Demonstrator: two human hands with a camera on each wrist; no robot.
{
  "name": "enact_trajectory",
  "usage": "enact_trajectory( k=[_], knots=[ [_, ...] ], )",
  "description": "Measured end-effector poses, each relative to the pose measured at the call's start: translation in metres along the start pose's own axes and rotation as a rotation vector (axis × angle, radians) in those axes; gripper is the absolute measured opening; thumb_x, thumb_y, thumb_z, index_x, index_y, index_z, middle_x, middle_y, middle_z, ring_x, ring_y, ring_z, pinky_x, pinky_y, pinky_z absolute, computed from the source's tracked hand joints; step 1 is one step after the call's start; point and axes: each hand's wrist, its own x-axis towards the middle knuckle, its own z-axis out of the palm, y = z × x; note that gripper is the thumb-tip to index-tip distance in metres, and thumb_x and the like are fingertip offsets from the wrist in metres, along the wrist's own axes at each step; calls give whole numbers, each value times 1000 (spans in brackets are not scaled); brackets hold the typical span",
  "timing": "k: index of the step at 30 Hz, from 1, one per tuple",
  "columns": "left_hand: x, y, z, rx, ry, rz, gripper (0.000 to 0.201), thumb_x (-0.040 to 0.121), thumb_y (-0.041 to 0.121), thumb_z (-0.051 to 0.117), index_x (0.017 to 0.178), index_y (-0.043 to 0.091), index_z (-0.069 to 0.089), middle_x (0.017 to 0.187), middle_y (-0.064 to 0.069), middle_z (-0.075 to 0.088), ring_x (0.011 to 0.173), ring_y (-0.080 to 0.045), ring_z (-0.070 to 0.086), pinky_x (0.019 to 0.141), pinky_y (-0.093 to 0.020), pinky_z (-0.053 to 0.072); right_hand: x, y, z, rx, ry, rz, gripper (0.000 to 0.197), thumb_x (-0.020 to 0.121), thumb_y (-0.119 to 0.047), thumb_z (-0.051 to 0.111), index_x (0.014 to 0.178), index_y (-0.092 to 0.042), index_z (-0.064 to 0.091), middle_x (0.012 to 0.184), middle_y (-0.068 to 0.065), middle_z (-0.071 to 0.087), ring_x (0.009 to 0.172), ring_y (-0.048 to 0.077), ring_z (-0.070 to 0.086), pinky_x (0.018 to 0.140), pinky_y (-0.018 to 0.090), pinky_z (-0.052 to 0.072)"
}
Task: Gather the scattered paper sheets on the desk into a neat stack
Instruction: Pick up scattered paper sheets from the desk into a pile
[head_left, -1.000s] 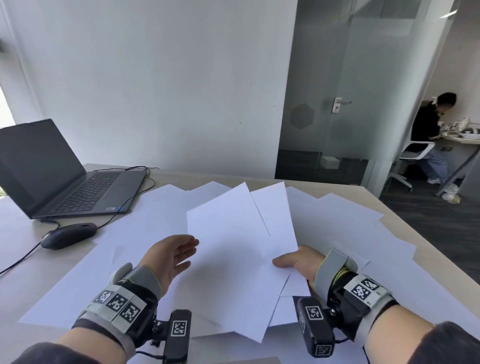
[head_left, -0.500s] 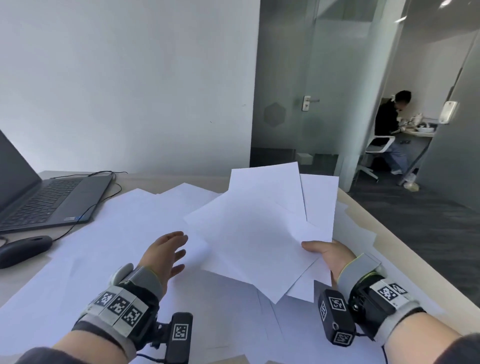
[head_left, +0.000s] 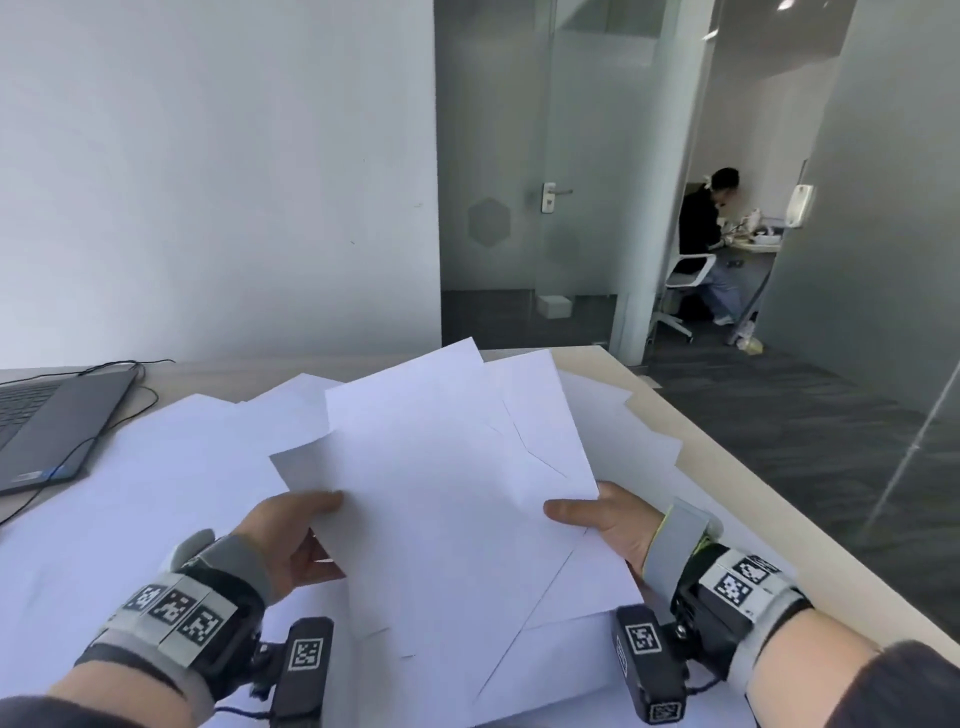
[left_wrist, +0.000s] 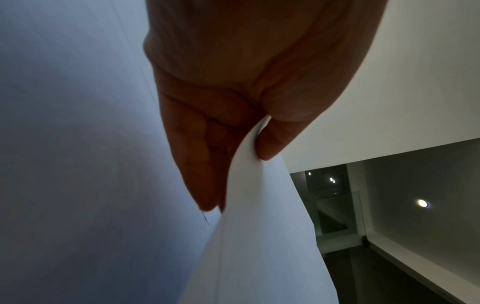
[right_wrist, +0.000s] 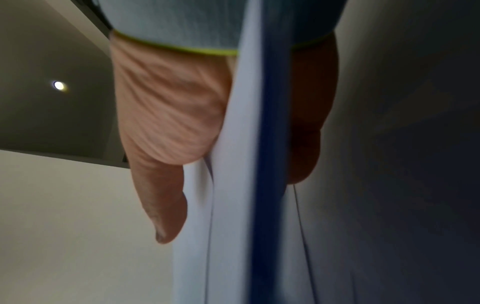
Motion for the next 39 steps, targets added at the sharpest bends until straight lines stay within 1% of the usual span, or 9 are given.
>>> enact_trajectory(
  k=[5,16,19,22,26,28,33,37,39],
  knots=[
    [-1,4,12,97,-27,-48,4,93,6,63,95,3,63,59,-13,67,42,-26,63,40,-31,52,-6,1,0,-12,-9,62,45,72,-19,79,115,-8,73,113,15,75,106,34,71,98,48,54],
    [20,-4,4,282,-16,-118,28,94,-6,56,122,-9,59,99,-30,72,73,-39,70,52,-46,60,13,16,4,-98,16,401,59,66,-41,76,114,-8,69,119,24,68,102,40,63,96,55,46],
    [20,-1,9,320,-51,-105,32,88,-5,66,120,-5,62,107,-32,72,78,-42,72,65,-53,61,18,12,7,-134,3,352,46,74,-35,78,112,-10,72,117,14,74,114,35,67,110,54,43],
    [20,0,14,348,-77,-77,29,85,2,74,113,-1,68,103,-27,75,86,-42,73,76,-56,61,19,11,10,-158,-34,308,25,88,-13,70,112,-6,70,109,13,76,106,34,71,104,51,50],
    [19,-1,17,263,-100,-31,30,85,10,77,114,5,69,99,-20,78,95,-41,74,80,-52,61,18,15,8,-134,-31,232,36,75,-8,72,111,-4,72,109,15,76,105,35,72,100,48,53],
    [19,-1,16,183,-130,-19,32,87,9,73,119,8,68,106,-19,77,105,-43,71,91,-55,58,18,16,5,-67,13,167,33,83,0,69,116,-3,70,113,15,75,109,36,70,99,46,53],
    [16,0,21,42,-199,58,37,87,-5,66,123,2,64,111,-23,75,103,-44,71,86,-47,57,17,13,6,127,56,72,29,91,7,60,118,-2,68,113,17,74,99,31,73,77,36,59],
    [15,4,27,131,-120,158,52,63,5,80,114,6,68,101,-20,77,95,-44,72,81,-49,59,15,10,10,168,32,95,44,77,2,69,120,-5,67,117,19,73,102,34,72,78,38,59],
    [15,2,29,150,-131,123,40,77,1,76,116,4,66,104,-23,75,97,-44,71,82,-49,58,12,6,11,161,40,187,41,74,1,66,115,-5,68,105,18,75,87,35,73,68,35,58]
  ],
)
